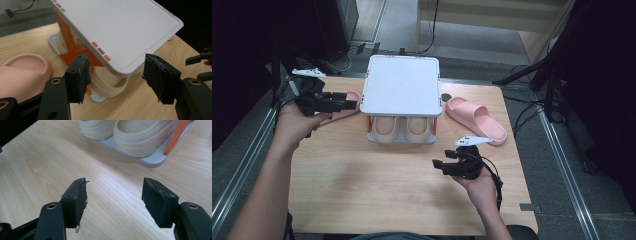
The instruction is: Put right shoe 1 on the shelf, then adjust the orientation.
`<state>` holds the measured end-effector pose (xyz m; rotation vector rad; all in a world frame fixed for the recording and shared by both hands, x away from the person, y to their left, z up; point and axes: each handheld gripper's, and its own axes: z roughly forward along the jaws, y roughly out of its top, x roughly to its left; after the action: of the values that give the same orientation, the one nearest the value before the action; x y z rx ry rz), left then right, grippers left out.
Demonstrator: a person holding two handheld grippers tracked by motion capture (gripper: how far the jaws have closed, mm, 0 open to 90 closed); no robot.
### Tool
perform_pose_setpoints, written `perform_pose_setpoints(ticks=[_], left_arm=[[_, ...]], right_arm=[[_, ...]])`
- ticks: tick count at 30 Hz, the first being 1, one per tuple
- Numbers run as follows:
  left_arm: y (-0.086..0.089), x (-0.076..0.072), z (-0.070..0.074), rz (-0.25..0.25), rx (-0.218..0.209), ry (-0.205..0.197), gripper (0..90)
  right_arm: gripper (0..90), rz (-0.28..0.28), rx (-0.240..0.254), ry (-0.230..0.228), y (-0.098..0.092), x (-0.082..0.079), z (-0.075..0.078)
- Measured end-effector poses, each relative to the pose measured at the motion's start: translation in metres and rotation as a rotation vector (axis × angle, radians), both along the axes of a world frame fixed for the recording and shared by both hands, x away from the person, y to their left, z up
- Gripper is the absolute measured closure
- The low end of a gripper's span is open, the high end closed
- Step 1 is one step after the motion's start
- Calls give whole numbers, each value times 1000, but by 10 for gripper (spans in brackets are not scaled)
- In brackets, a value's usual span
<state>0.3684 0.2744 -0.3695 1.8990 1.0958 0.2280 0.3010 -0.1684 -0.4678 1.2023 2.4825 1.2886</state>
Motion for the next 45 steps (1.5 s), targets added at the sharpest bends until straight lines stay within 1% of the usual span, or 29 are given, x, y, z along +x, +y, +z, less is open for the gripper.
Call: perform_pose_setpoints(ticks=[3,6,11,13,14,16,17,18,21,24,27,28,30,31,33,35,36,37,38,39,40,41,42,43,45], left_arm=[[10,-3,-3,27,1,3,373],[18,-7,-6,45,-1,9,373],[32,-11,-13,77,-5,23,373],[37,-11,-17,88,-19,27,373],[39,-11,-19,94,-19,29,371],[43,-9,-24,116,-4,41,372],[45,-8,-26,120,11,53,372],[47,-7,-29,127,16,58,374],[52,-3,-35,134,9,72,382],[59,1,-42,142,15,69,394],[67,6,-50,164,17,82,407],[71,9,-53,179,18,89,416],[77,13,-57,188,-2,103,431],[80,16,-60,197,-2,98,436],[83,19,-63,212,26,90,492],[87,23,-69,205,41,97,551],[87,24,-70,207,51,100,594],[88,24,-72,214,73,96,649],[90,26,-73,222,74,103,724],[93,27,-75,220,58,111,761],[96,29,-77,217,46,104,797],[97,30,-79,219,57,97,838],[98,31,-80,224,61,95,853],[101,34,-83,223,52,98,867],[104,38,-88,229,52,101,889]], right_arm=[[380,-25,5,0,-4,5,1],[389,-30,10,4,-6,11,1],[393,-19,14,16,-3,18,0],[393,-11,3,18,0,20,0],[394,-4,-4,16,2,22,-1],[399,4,-10,19,4,23,-1],[405,7,-13,22,6,23,-2],[410,13,-17,17,7,24,-2],[426,32,-20,2,9,23,-1],[426,35,-18,-1,10,23,0],[425,33,-20,0,9,22,0],[425,35,-21,1,9,22,-1],[425,34,-24,3,9,21,-2],[424,33,-25,3,9,21,-2],[425,27,-28,1,9,19,-3],[424,31,-34,2,10,16,-4],[423,36,-34,-1,10,15,-4],[422,31,-34,5,10,14,-4],[419,29,-34,4,9,14,-4],[419,23,-34,8,8,13,-4],[420,21,-34,6,7,12,-5],[420,16,-34,10,6,11,-5],[420,10,-33,12,5,10,-5],[419,6,-34,11,4,9,-5],[420,-4,-32,11,2,7,-5]])
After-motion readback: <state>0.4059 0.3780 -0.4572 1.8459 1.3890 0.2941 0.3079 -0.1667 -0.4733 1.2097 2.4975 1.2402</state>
